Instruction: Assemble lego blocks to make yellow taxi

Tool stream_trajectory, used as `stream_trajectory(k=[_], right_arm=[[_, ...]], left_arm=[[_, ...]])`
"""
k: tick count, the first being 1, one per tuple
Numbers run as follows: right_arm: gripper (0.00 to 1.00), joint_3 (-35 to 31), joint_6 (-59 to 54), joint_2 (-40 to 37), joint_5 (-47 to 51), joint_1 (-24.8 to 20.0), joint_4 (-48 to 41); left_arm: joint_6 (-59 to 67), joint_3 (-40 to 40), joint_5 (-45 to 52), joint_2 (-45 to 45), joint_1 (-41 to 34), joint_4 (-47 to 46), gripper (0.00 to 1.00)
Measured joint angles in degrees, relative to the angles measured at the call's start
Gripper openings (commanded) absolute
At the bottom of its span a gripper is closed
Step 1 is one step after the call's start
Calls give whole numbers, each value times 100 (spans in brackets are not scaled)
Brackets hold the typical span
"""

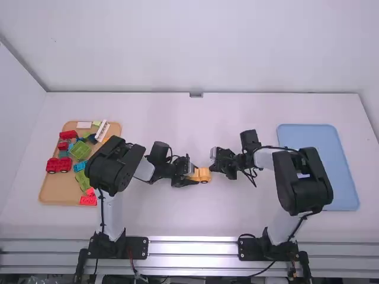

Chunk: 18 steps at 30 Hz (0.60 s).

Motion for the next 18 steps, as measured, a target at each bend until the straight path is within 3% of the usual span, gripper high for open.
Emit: stream_trajectory(k=[11, 18], right_arm=[[0, 52, 59, -168, 603, 411, 103], [0, 76, -205, -168, -350, 323, 83]], left_arm=[[9, 0, 20, -2, 13, -31, 37], [20, 0, 22, -2, 4, -33, 37]])
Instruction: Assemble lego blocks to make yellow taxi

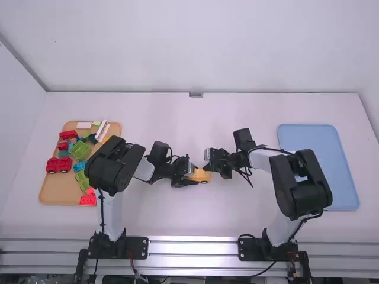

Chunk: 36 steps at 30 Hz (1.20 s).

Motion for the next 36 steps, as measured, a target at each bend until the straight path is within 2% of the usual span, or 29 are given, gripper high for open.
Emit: stream_trajectory(k=[6, 11, 16, 27, 28, 29, 30, 32, 33, 34, 36], right_arm=[[0, -42, -190, 2, -35, 120, 46], [0, -120, 46, 0, 603, 459, 90], [0, -118, 420, -146, 1038, 612, 31], [0, -114, 404, -173, 1040, 538, 310], [9, -114, 358, -179, 852, 435, 319], [14, -116, 334, -184, 739, 372, 321], [36, -118, 302, -199, 575, 289, 326], [71, -120, 267, -302, 17, 2, 382], [93, -120, 256, -361, -221, -120, 420], [99, -120, 238, -422, -455, -249, 463], [99, -120, 186, -485, -706, -444, 501]], left_arm=[[0, 0, 0, 0, 0, 0, 37], [0, 0, 2, 0, 0, -2, 37], [-9, 0, -7, 2, 7, 2, 36], [-20, 2, -15, 0, 0, 13, 37], [-15, 2, -11, 0, 0, 9, 38], [-15, 0, -9, 0, 0, 4, 39], [-15, 2, -7, 0, 0, 0, 42], [-4, 2, -4, 0, 0, -2, 54], [2, 2, -4, 0, 0, 0, 59], [4, 2, -4, 0, 0, 2, 63], [15, 0, -28, 0, -7, 24, 78]])
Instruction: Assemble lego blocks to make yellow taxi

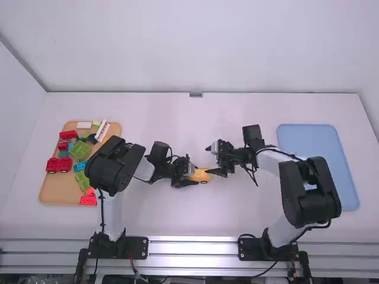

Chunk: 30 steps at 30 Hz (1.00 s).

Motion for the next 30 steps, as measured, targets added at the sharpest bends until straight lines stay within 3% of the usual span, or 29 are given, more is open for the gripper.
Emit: stream_trajectory(k=[1, 3, 9, 14, 23, 26, 30], right_arm=[[99, 0, 2, -11, -39, -50, -9], [99, 0, 15, -15, -98, -109, -17], [99, 0, 503, -15, -188, -92, 431], [99, 0, 1403, -15, -52, -42, 1193], [99, 2, 2933, -50, 282, 387, 2376], [99, 157, 3178, -105, 295, 507, 1985], [99, 942, 3239, -105, 455, 693, 907]], left_arm=[[20, 0, 2, 2, 0, 9, 81], [-9, 0, -17, 0, -2, 37, 100], [-94, 0, -52, -72, 13, -111, 99], [-280, -70, -411, -844, 210, -1257, 99], [-1274, 118, -2081, -3971, 868, -4277, 99], [-1722, 203, -2623, -4951, 955, -4798, 99], [-2347, 216, -3482, -6253, 979, -5158, 99]])
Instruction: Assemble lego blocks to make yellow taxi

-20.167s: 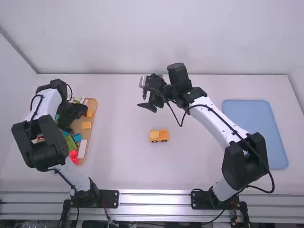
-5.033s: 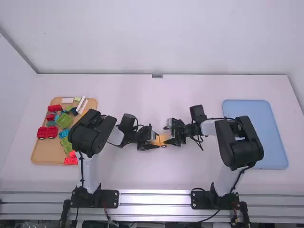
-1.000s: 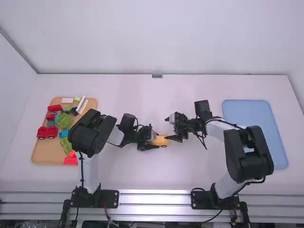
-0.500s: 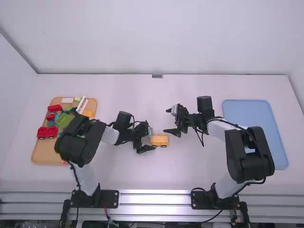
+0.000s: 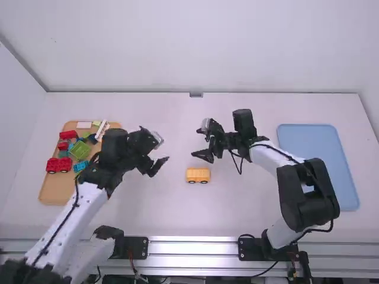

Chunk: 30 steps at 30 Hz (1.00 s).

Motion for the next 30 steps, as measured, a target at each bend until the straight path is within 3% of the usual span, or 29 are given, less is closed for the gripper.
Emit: stream_trajectory(k=[7, 12, 17, 23, 30], right_arm=[[99, 1565, -426, 0, 483, 483, -1453], [99, 1860, -586, 2, 793, 852, -1513], [99, 1989, -555, 0, 973, 1082, -1532], [99, 2124, -542, 0, 1049, 1193, -1530], [99, 2124, -557, 2, 1318, 1327, -1521]], left_arm=[[-1744, 0, -1895, -1204, -2, -350, 99], [-2992, -2, -3458, -1493, 0, -588, 99], [-4277, 269, -4789, -1445, 140, -1561, 99], [-4802, 1174, -5012, -887, 955, -2157, 99], [-4883, 2603, -4205, 597, 2256, -2765, 99]])
